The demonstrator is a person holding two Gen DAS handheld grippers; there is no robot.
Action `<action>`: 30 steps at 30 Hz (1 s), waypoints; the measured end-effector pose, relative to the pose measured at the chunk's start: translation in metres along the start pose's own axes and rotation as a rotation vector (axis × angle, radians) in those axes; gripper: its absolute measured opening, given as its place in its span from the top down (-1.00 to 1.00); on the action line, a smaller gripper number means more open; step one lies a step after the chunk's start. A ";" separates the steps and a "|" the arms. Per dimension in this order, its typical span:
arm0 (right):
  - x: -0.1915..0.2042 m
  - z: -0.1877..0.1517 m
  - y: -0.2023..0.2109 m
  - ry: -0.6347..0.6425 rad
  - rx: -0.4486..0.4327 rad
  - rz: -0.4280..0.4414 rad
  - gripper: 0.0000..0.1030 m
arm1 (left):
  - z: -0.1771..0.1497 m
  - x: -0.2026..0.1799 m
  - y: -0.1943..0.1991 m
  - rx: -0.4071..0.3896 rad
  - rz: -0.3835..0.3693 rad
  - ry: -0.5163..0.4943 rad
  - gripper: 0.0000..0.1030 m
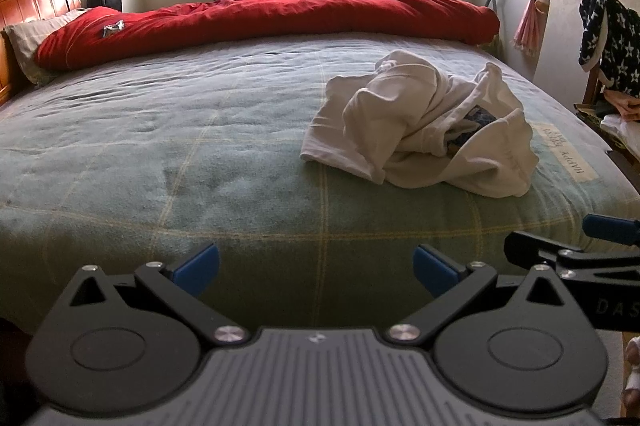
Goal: Fold clothes
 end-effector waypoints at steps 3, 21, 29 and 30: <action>0.000 0.000 0.000 -0.001 0.001 0.000 -1.00 | 0.000 0.001 -0.001 0.001 0.000 0.002 -0.99; 0.002 -0.001 -0.002 0.001 0.002 0.002 -1.00 | -0.001 0.003 -0.002 0.001 -0.010 0.013 -0.99; 0.000 -0.001 -0.001 -0.004 0.002 0.004 -1.00 | -0.001 0.001 -0.002 -0.005 -0.007 0.008 -0.99; 0.001 -0.001 -0.001 -0.004 0.001 0.004 -1.00 | -0.001 0.001 -0.001 -0.006 -0.007 0.008 -0.99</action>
Point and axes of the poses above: each gripper's, at about its wrist camera, not at the fingertips, and y roughly against the way its jaws point, x to its left, z to its top, the point moved 6 cm from there along -y, roughly the way its jaws point, and after that the axes turned 4 degrees about x, right-handed, at the moved point
